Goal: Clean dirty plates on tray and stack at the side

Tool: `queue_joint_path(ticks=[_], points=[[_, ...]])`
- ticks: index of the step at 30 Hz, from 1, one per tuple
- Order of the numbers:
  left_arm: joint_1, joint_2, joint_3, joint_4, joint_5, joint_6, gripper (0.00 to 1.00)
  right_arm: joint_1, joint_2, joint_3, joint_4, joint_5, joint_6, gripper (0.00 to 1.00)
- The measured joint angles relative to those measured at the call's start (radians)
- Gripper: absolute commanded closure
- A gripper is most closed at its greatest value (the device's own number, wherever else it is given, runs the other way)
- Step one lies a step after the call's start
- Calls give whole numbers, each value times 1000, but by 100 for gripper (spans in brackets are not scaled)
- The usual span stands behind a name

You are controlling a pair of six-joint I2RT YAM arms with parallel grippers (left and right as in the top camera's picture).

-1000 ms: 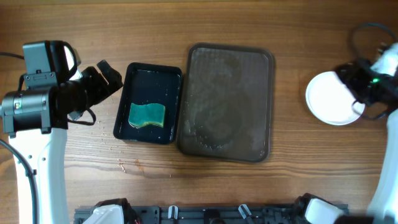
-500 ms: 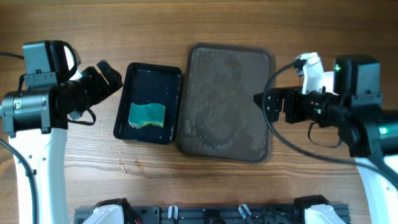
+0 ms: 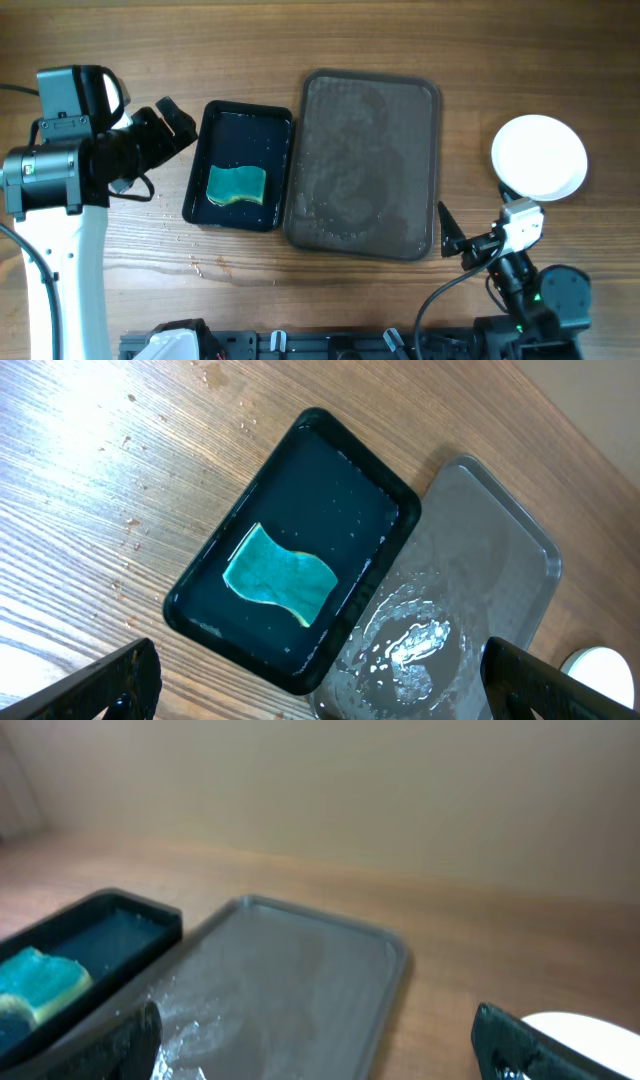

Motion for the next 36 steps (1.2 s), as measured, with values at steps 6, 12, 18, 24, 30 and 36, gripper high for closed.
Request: queue_joint_path(ticks=[6,12,18,24,30,36], points=[[0,0,0,1,0,0,0,0,-62,-261,325,2,6,0],[0,0,0,0,0,0,0,0,-63,-310,362,8,20,0],[0,0,0,0,0,0,0,0,-63,-309,361,8,20,0],[0,0,0,0,0,0,0,0,-63,-310,362,8,20,0],[-10,-1,0,0,0,0,0,0,-63,-310,361,8,21,0],[-153,-230,-103,355,-95,106,0,0,-64,-309,363,8,21,0]])
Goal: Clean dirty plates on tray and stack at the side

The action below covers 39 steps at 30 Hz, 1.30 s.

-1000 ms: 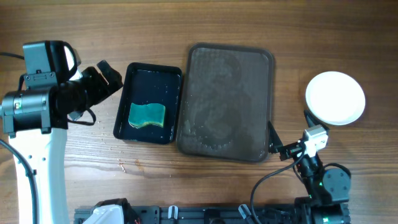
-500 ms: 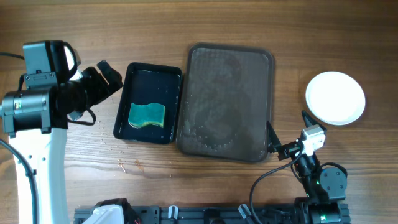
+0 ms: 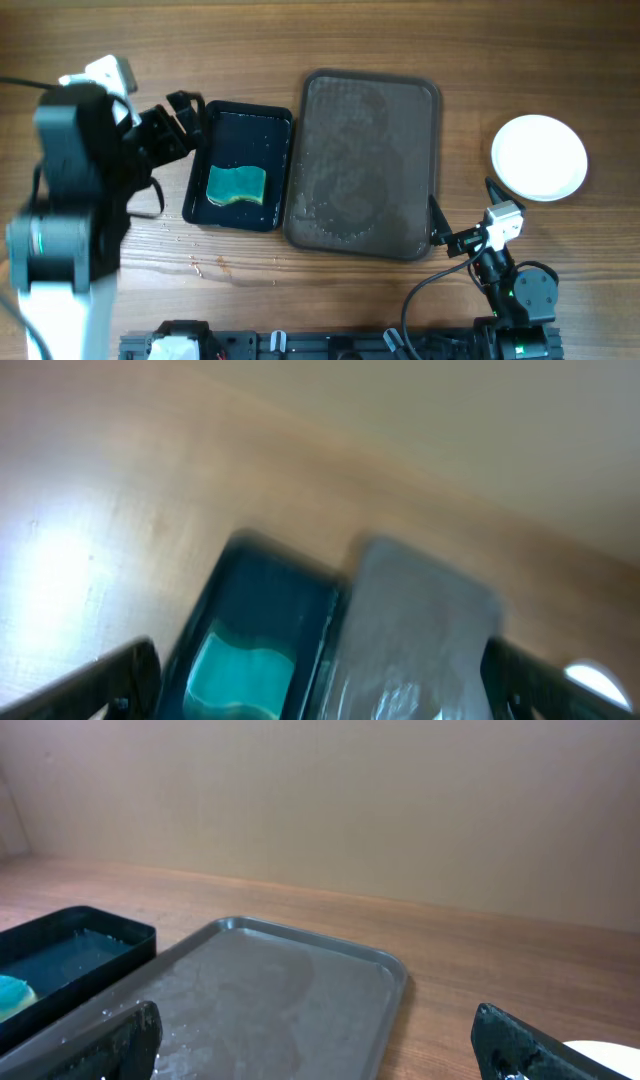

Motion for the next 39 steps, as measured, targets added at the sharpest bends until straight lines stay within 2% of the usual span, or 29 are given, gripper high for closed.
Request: queue_joint_path(ticks=[2,4,7,13,15,19,22,39], points=[[-32,-180,-165,226,34,109,0,0,-2,0,0,0,0,0],[-37,-333,-328,345,51,170,0,0,-3,0,0,0,0,0],[-30,-532,-590,449,64,218,0,0,-3,0,1,1,0,0],[4,-958,-1025,553,71,242,0,0,-3,0,0,1,0,1],[10,-1027,-1126,612,72,243,0,0,-3,0,0,1,0,0],[10,-1037,-1318,795,91,243,0,0,-3,0,0,3,0,0],[10,-1036,-1377,822,107,243,0,0,-3,0,0,3,0,0],[10,-1037,-1377,827,121,243,0,0,-3,0,0,3,0,0]])
